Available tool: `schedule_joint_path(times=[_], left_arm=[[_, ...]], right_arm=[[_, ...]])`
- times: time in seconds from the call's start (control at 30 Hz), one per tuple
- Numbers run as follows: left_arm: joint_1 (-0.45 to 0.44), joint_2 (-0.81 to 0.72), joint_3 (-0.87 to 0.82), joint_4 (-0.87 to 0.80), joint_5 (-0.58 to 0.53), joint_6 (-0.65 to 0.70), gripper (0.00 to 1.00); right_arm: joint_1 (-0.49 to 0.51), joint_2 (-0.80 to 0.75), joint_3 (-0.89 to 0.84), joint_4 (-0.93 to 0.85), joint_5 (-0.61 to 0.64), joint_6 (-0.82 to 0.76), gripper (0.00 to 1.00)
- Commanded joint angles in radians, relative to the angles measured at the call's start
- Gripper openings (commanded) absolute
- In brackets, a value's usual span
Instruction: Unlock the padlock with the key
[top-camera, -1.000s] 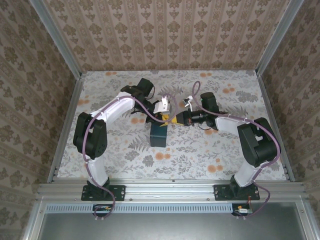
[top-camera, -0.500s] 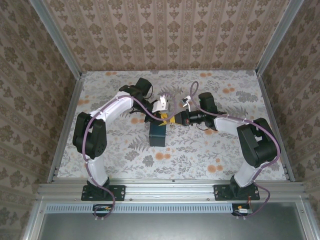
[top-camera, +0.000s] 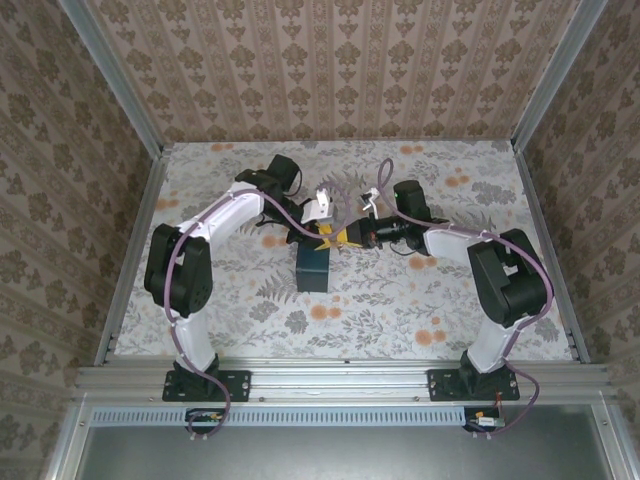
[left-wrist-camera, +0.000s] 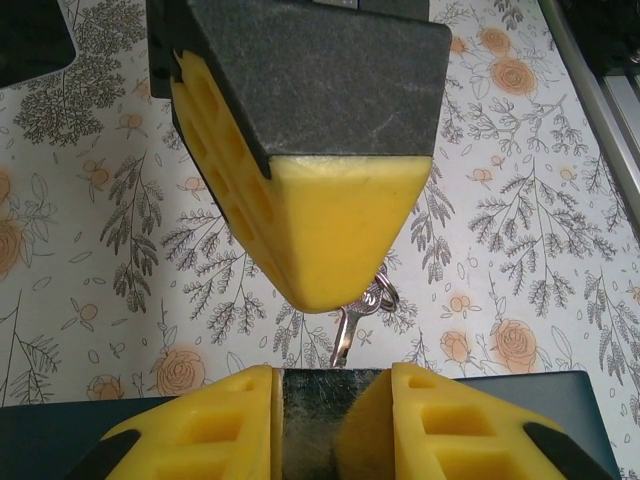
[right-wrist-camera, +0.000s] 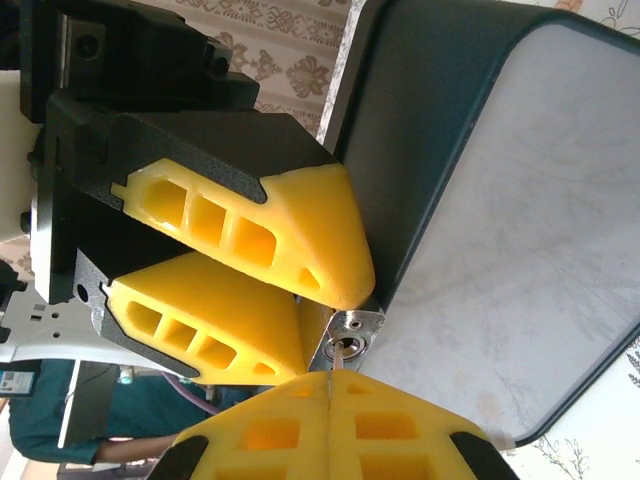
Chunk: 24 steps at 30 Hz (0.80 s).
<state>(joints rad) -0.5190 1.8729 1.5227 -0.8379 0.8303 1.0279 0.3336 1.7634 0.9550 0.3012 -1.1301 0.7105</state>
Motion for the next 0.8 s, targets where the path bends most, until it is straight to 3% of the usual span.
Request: schedule_joint_path(times=[0.0,0.17,0.53,0.77], left_arm=[[-0.021,0.013,0.004,0.035,0.110,-0.023,0.21],[-0.013,0.011,0.002,0.044,0.122,-0.039,0.21],[-0.012,-0.002,-0.027,0.065,0.111,-0.050,0.29],[-0.013,-0.011,-0.051,0.081,0.113,-0.052,0.25]], right_arm=[[0.026,-0.008,0.046,-0.053,-0.035,-0.063,0.00],[0.027,-0.027,0.018,-0.083,0.019,-0.093,0.00],[0.004,0.006,-0.018,0.101,-0.010,0.023,0.00],[0.015,0.047,-0.021,0.125,-0.021,0.085,0.00]])
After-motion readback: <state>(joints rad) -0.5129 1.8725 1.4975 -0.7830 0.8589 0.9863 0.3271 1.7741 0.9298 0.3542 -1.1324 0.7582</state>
